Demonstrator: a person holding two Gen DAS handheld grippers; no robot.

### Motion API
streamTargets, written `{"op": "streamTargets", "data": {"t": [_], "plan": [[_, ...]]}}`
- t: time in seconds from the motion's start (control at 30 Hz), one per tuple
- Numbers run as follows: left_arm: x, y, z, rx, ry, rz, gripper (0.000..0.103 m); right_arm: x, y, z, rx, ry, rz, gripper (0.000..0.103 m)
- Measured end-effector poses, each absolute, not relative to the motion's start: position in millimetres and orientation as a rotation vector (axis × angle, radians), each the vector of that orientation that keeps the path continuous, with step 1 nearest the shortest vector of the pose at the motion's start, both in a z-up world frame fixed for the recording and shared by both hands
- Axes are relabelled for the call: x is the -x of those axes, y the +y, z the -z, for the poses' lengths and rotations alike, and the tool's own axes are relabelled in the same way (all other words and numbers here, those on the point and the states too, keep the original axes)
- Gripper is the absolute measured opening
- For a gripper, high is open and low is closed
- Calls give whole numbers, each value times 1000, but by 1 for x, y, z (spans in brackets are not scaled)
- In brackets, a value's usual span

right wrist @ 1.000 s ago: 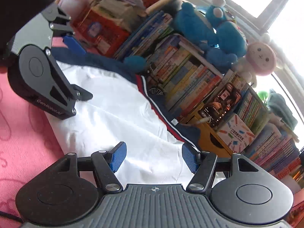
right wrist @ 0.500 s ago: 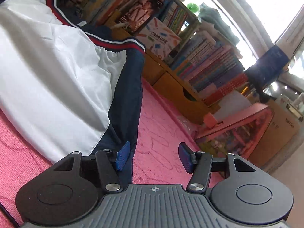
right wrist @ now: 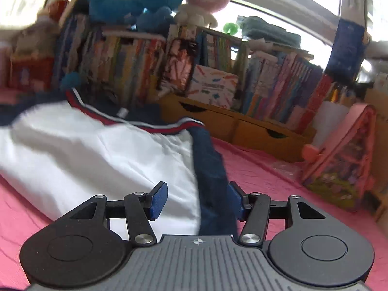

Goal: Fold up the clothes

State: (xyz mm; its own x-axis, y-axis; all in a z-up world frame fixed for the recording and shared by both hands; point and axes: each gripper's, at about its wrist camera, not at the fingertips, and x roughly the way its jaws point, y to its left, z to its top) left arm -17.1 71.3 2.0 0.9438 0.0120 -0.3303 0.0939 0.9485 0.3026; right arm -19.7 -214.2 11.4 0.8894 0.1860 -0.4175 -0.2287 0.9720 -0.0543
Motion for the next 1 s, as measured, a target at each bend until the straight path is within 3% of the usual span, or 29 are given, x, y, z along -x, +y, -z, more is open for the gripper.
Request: {"op": "streamTargets", "data": {"t": [0.03, 0.1, 0.17, 0.23, 0.33, 0.4, 0.43, 0.53, 0.63, 0.73, 0.87, 1.0], "plan": [[13, 61, -7, -325, 323, 79, 83, 10, -208, -16, 21, 448, -274, 56], [-7, 38, 0, -371, 362, 96, 69, -8, -187, -16, -60, 494, -343, 51], [-33, 25, 12, -414, 426, 77, 53, -23, -165, -11, -38, 530, -350, 32], [-59, 23, 24, -434, 484, 34, 48, -37, -147, -6, 4, 556, -335, 32], [-87, 49, 37, -424, 513, -82, 50, -53, -138, 3, 77, 560, -259, 32], [-99, 72, 47, -385, 524, -142, 57, -63, -146, 9, 108, 567, -180, 32], [-103, 83, 48, -342, 541, -147, 65, -68, -152, 13, 118, 574, -137, 32], [-105, 93, 48, -292, 559, -144, 70, -73, -160, 26, 277, 537, 4, 24], [-106, 84, 53, -353, 557, -159, 70, -57, -138, 29, 471, 421, -3, 27], [-106, 70, 60, -451, 542, -190, 70, -47, -112, 19, 451, 373, -192, 32], [-106, 63, 66, -515, 531, -210, 70, -34, -66, 12, 516, 328, -410, 47], [-108, 71, 65, -463, 544, -202, 75, -41, -51, 36, 769, 314, -381, 47]]}}
